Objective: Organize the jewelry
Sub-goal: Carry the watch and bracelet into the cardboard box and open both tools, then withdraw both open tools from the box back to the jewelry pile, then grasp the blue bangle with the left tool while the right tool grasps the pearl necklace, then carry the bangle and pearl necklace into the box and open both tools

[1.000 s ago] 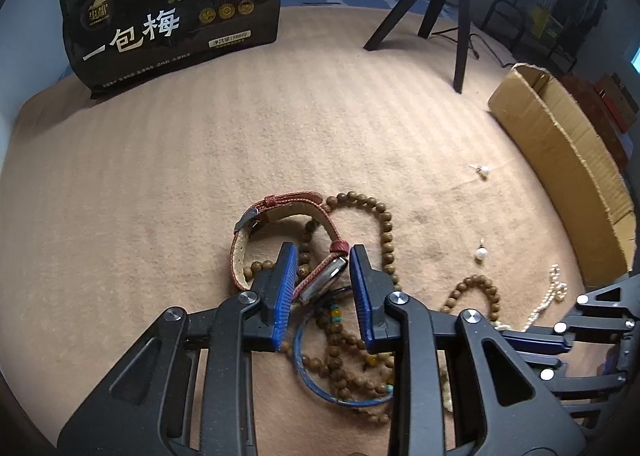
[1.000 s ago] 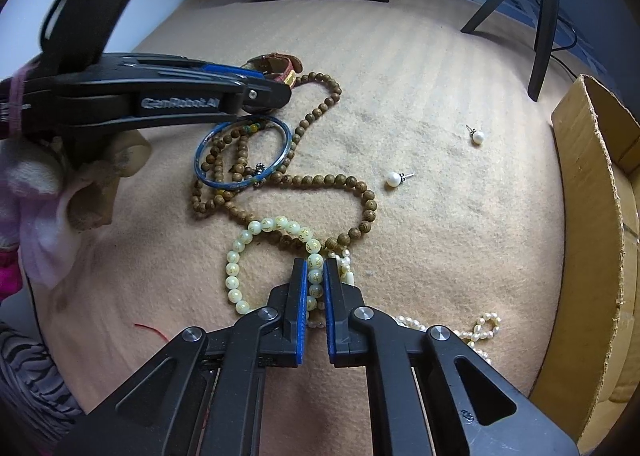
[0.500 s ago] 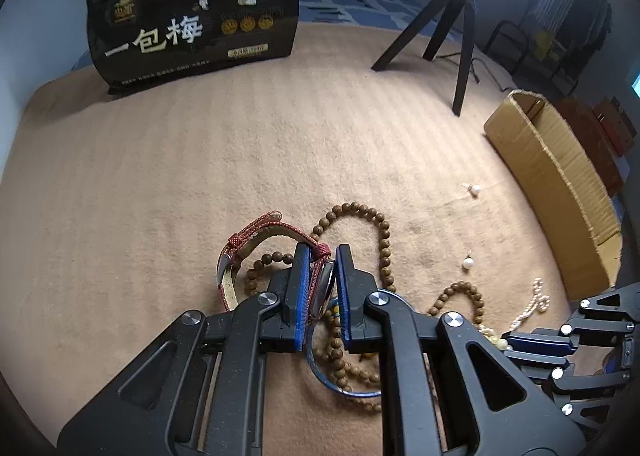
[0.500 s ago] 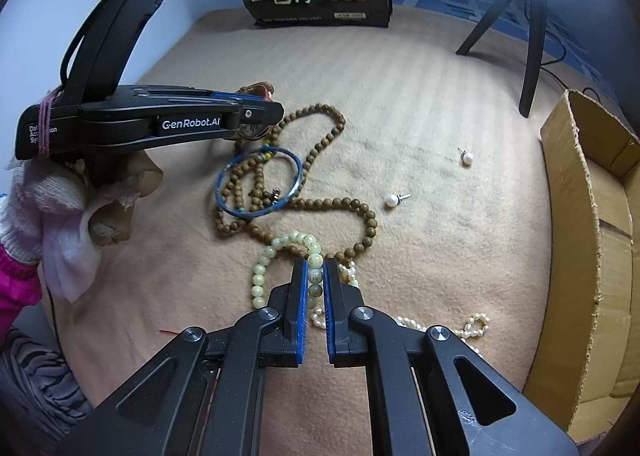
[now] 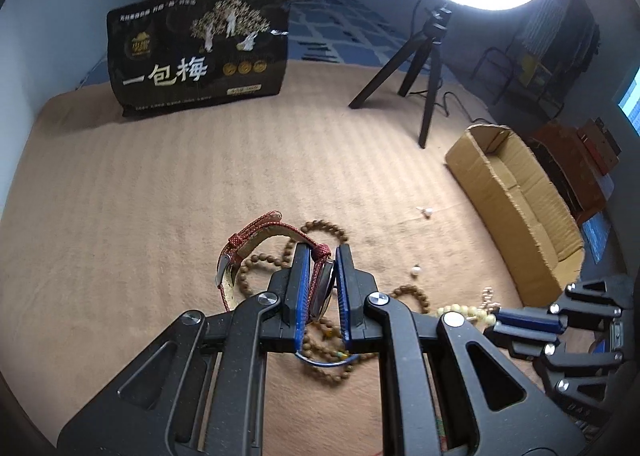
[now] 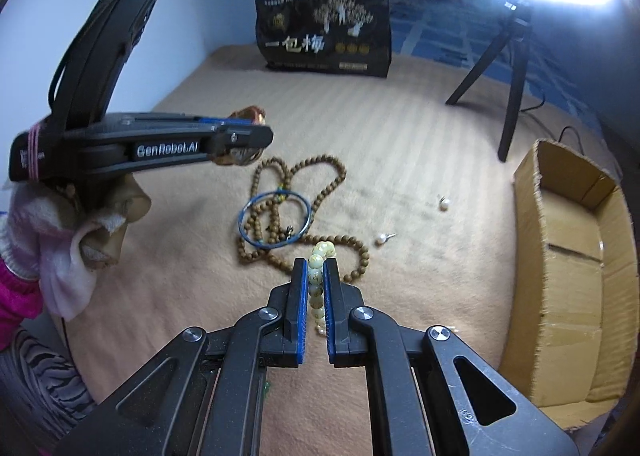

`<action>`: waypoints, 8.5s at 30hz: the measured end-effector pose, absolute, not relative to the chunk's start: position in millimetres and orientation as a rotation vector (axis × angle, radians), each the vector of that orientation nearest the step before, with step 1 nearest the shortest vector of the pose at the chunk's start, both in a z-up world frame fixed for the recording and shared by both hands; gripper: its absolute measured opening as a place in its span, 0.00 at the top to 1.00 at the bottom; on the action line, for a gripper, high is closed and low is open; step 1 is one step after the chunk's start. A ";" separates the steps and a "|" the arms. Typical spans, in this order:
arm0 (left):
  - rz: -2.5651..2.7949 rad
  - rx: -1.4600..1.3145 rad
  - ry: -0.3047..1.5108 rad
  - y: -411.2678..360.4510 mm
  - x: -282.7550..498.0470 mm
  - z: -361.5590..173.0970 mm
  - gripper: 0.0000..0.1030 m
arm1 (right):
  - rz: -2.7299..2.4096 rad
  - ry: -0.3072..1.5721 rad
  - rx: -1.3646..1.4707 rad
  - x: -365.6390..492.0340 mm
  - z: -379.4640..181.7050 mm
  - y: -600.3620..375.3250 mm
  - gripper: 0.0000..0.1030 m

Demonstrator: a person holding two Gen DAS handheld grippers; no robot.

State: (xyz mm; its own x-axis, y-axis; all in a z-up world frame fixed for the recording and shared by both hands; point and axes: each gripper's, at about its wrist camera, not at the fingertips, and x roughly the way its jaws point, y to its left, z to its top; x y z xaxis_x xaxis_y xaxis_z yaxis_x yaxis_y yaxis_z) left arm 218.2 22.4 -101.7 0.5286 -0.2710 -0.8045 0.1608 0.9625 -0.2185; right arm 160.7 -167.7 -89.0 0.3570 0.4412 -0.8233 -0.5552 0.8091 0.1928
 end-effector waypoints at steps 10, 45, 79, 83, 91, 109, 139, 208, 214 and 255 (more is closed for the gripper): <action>-0.332 -0.129 0.948 -17.6 200.6 -78.2 0.89 | 0.539 0.945 -0.042 170.6 -58.0 -225.9 0.94; -0.645 -0.066 0.970 -234.3 196.6 -93.8 0.89 | 0.203 0.951 0.151 219.4 -75.5 -389.0 0.94; -0.600 -0.023 0.980 -231.1 185.2 -95.8 0.33 | 0.092 0.961 0.217 220.1 -80.9 -404.8 0.34; -0.590 -0.016 0.985 -226.3 183.6 -93.8 0.32 | 0.085 0.955 0.221 218.6 -78.5 -403.8 0.34; -0.559 -0.004 0.960 -194.6 178.8 -81.0 0.32 | 0.123 0.919 0.260 210.2 -68.6 -398.2 0.34; -0.328 -0.069 0.986 -38.7 175.3 -89.8 0.31 | 0.407 0.784 0.008 169.7 -41.7 -303.2 0.20; -0.201 -0.147 1.205 -6.4 190.8 -167.5 0.22 | 0.698 1.081 -0.380 152.3 -123.5 -196.3 0.20; -0.075 -0.437 1.262 33.9 213.7 -192.5 0.29 | 0.735 1.205 -0.415 167.1 -157.1 -173.9 0.94; -0.072 -0.463 1.236 45.0 209.6 -181.9 0.29 | 0.729 1.154 -0.321 172.0 -133.6 -182.3 0.95; -0.353 -0.288 1.043 -96.8 196.3 -90.7 0.29 | 0.436 0.835 0.025 197.6 -17.4 -318.6 0.98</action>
